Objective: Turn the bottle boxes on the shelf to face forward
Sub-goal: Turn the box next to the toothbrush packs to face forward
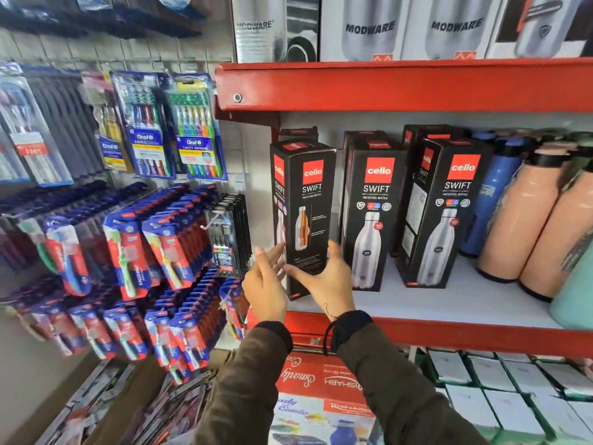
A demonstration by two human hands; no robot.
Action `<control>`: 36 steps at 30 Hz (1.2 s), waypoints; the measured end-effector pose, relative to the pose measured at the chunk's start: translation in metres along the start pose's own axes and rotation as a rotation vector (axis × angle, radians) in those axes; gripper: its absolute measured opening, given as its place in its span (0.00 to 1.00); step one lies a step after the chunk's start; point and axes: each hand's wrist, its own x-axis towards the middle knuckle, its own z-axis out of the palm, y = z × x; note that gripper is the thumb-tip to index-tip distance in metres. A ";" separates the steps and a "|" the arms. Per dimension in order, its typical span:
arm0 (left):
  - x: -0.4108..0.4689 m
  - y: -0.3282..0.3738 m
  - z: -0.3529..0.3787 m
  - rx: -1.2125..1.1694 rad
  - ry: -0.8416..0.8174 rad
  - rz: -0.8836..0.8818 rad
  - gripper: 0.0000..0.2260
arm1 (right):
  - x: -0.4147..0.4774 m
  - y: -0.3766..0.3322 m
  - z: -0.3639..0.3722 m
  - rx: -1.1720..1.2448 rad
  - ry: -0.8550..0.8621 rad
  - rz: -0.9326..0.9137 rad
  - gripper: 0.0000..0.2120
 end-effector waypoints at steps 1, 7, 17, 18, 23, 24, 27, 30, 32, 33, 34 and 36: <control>-0.001 -0.001 -0.001 0.013 -0.007 0.011 0.24 | 0.001 -0.002 0.000 -0.003 0.034 -0.004 0.39; 0.017 -0.006 -0.009 0.067 -0.065 0.106 0.17 | 0.011 -0.004 -0.006 0.076 0.048 -0.016 0.31; 0.054 -0.005 -0.021 0.246 -0.336 -0.065 0.22 | 0.017 -0.016 -0.013 0.045 -0.206 -0.092 0.41; 0.053 -0.006 -0.022 0.236 -0.337 -0.063 0.21 | 0.016 -0.014 -0.012 0.014 -0.214 -0.098 0.41; 0.048 -0.012 -0.020 0.288 -0.320 0.022 0.20 | 0.017 -0.006 -0.011 0.012 -0.252 -0.097 0.34; 0.047 -0.012 -0.019 0.301 -0.328 0.048 0.20 | 0.018 -0.005 -0.011 0.023 -0.256 -0.098 0.33; 0.047 -0.014 -0.015 0.345 -0.372 0.110 0.17 | 0.022 -0.002 -0.010 -0.007 -0.241 -0.100 0.34; 0.046 -0.015 -0.012 0.361 -0.362 0.115 0.16 | 0.024 0.002 -0.008 -0.049 -0.238 -0.103 0.33; 0.045 -0.019 -0.010 0.369 -0.358 0.112 0.16 | 0.025 0.004 -0.008 -0.056 -0.233 -0.100 0.33; 0.046 -0.020 -0.009 0.375 -0.355 0.104 0.15 | 0.025 0.005 -0.008 -0.056 -0.230 -0.099 0.33; 0.045 -0.021 -0.009 0.377 -0.349 0.089 0.14 | 0.026 0.007 -0.008 -0.058 -0.228 -0.097 0.32; 0.046 -0.022 -0.008 0.378 -0.335 0.055 0.13 | 0.025 0.011 -0.008 -0.059 -0.221 -0.079 0.30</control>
